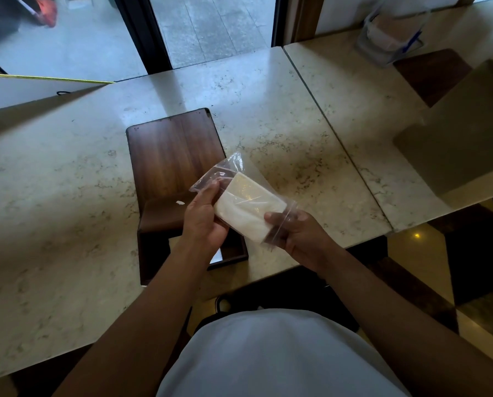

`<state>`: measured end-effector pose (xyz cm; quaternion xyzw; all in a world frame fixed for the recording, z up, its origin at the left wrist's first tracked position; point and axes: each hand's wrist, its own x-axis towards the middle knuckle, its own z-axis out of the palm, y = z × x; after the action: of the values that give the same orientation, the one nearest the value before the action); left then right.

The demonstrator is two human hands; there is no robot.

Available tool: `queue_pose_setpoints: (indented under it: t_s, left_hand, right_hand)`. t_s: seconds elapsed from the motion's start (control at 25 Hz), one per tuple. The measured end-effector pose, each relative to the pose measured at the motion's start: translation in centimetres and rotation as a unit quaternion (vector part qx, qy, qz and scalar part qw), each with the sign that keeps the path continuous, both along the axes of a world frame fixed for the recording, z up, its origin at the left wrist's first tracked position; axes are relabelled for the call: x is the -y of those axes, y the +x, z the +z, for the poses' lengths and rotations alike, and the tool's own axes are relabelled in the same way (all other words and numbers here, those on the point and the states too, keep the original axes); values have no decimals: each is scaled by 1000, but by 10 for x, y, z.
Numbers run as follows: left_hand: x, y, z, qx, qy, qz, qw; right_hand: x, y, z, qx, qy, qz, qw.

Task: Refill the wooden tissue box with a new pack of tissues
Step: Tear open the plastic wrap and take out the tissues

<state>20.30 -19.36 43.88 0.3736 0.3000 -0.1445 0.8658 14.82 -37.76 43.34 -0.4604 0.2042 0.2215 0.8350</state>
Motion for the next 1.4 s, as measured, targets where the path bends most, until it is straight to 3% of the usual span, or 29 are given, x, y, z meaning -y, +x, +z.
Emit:
queue_pose_setpoints:
  t_s: [0.24,0.56,0.76,1.04,1.4]
  left_hand:
    - [-8,-1,-6,-2,-16,30,999]
    - [-9,-1,-5,0,-58,49,997]
    - [2,-17,-10,-8,-145,-47,988]
    - [20,-8,-25,-74,-98,-50,991]
    - [41,23,-47,-95,-64,-36,993]
  right_hand:
    - [0,-2,-9,30,-50,-48,997]
    - [2,-3,-16,55,-36,-49,997]
    - [2,1,-14,36,-47,-30,998]
    - [21,-8,-23,21,-84,-52,995]
    - [77,-42,-38,-55,-65,-186,979]
